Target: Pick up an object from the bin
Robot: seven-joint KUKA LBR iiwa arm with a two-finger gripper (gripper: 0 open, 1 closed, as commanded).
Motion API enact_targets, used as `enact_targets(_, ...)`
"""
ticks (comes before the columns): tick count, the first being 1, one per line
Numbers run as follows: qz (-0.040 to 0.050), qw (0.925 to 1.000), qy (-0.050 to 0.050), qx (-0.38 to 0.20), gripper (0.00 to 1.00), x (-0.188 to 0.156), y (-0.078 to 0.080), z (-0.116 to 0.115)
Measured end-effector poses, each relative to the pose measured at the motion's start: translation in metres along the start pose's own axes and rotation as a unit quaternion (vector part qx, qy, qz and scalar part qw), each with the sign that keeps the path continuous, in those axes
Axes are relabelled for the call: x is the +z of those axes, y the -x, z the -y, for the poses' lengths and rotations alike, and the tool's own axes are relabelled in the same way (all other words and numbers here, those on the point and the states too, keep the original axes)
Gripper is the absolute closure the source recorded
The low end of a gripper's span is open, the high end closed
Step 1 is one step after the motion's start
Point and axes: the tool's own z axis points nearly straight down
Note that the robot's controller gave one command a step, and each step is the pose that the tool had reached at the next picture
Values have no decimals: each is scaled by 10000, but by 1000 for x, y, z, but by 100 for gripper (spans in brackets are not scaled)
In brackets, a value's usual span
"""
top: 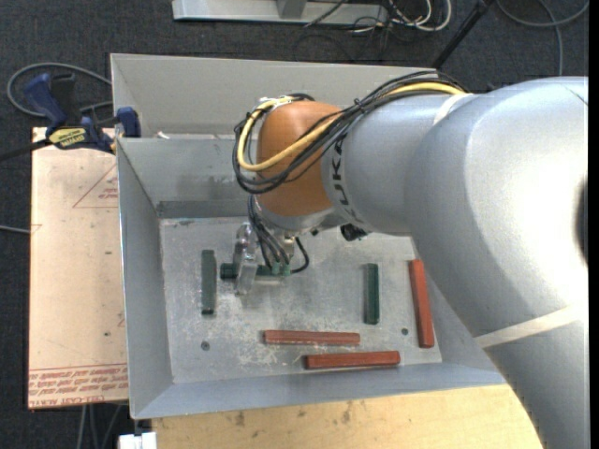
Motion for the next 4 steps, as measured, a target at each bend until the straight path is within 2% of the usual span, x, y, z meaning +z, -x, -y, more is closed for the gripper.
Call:
enact_targets(2, 11, 10000, 3, -2, 100, -59, 2, -2)
enact_targets(4, 6, 10000, 1, -3, 100, -78, 3, -3)
